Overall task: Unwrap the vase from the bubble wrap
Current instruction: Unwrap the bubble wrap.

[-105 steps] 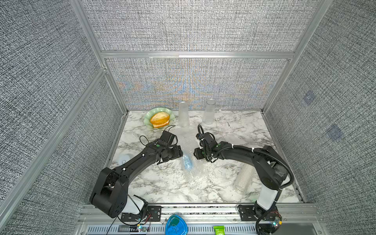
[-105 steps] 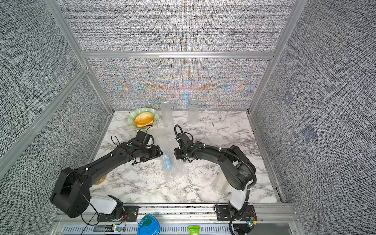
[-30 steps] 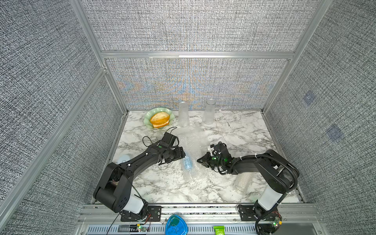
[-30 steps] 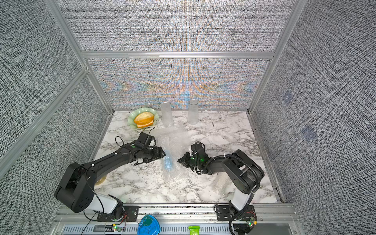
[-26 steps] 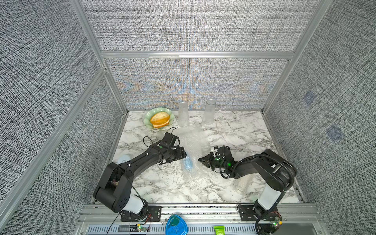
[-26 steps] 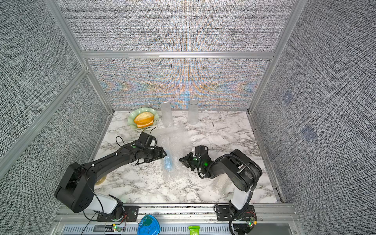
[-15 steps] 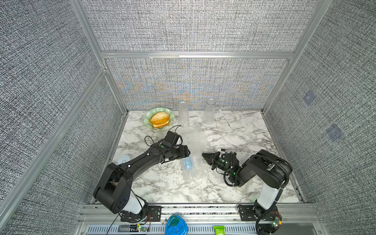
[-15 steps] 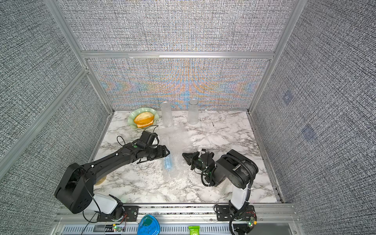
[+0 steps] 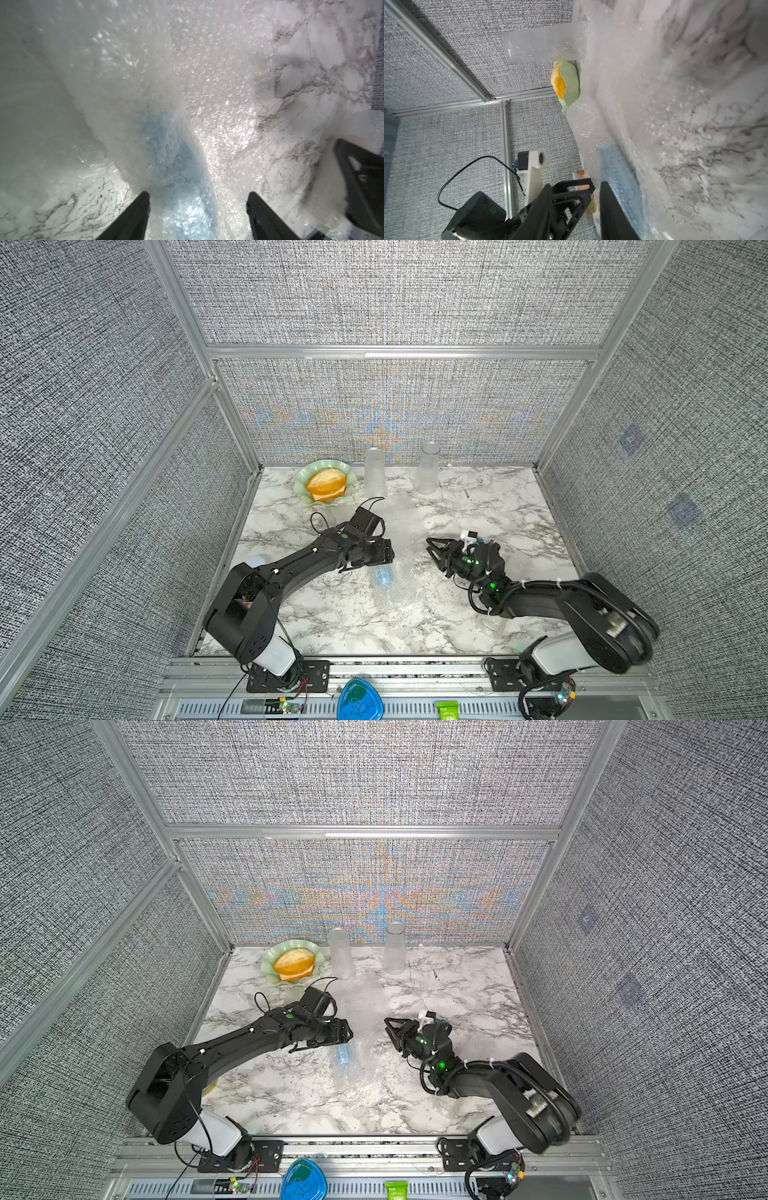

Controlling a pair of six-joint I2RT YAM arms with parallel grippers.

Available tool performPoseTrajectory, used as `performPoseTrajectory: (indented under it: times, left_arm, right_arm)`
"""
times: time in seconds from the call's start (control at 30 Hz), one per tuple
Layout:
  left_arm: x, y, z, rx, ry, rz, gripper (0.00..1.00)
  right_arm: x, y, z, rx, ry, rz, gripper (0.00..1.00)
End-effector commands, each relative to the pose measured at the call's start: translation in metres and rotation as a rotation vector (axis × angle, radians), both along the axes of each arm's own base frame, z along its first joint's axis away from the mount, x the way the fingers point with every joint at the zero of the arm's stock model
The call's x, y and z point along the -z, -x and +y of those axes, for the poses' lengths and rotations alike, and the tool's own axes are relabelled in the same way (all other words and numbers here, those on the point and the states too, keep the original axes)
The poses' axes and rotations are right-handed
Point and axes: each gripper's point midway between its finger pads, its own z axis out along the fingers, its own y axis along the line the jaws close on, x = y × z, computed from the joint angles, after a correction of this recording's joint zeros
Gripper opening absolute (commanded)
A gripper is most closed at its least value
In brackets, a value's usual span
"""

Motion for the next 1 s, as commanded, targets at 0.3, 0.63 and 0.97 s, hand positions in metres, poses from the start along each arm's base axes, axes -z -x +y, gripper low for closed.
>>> performPoseTrajectory:
  times: [0.3, 0.63, 0.97]
  left_arm:
    - [0.015, 0.002, 0.043, -0.149, -0.212, 0.002, 0.71]
    - [0.025, 0.01, 0.071, -0.209, -0.301, 0.004, 0.71]
    - [0.04, 0.017, 0.106, -0.287, -0.286, 0.049, 0.7]
  right_arm:
    - [-0.015, 0.013, -0.044, -0.131, 0.849, -0.088, 0.56]
    - [-0.039, 0.014, -0.021, -0.224, 1.06, -0.195, 0.58]
    - [-0.025, 0.028, 0.033, -0.413, 1.116, -0.263, 0.58]
